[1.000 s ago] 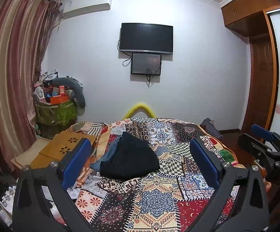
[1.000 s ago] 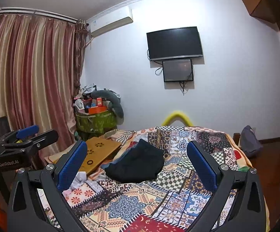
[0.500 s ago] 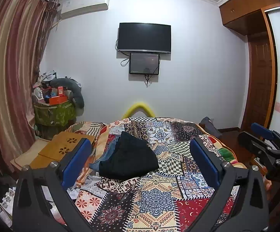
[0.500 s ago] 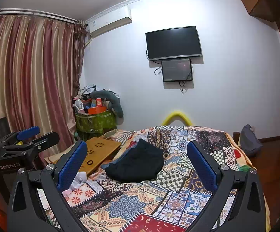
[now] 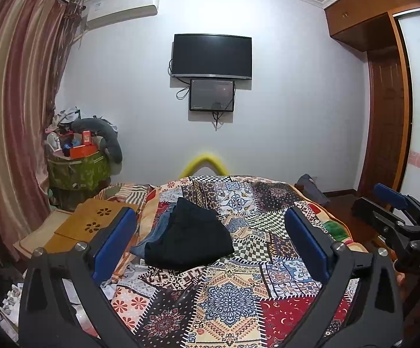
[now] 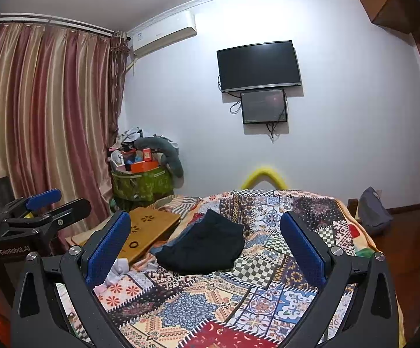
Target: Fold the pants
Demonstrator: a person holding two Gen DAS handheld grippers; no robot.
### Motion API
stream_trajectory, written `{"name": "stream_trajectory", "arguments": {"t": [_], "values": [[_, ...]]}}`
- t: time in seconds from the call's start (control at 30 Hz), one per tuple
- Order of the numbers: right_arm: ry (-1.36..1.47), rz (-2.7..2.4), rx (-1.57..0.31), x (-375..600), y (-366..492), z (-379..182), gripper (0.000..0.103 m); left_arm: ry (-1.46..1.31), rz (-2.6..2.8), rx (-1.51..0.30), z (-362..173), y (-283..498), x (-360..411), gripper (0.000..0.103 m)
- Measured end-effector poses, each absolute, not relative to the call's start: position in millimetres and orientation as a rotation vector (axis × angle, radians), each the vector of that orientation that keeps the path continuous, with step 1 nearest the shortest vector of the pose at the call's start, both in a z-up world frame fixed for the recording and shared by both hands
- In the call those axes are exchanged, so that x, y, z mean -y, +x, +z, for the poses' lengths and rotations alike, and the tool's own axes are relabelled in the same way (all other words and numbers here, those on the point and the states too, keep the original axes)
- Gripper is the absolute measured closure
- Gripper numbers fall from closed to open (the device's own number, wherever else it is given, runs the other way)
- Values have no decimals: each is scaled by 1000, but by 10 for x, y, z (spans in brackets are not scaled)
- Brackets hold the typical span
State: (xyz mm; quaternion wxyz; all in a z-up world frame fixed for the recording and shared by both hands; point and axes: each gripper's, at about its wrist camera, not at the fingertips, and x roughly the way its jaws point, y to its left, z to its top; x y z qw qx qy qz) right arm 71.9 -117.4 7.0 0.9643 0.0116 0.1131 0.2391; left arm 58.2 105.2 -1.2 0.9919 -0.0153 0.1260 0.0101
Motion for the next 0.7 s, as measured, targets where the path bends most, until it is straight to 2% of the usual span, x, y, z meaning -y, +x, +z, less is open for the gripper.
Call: {"name": "stream_trajectory", "arguments": {"t": [0.7], "values": [[14, 486, -236, 1142, 720, 37, 1, -50, 3, -264, -38, 604, -1081, 0]]}}
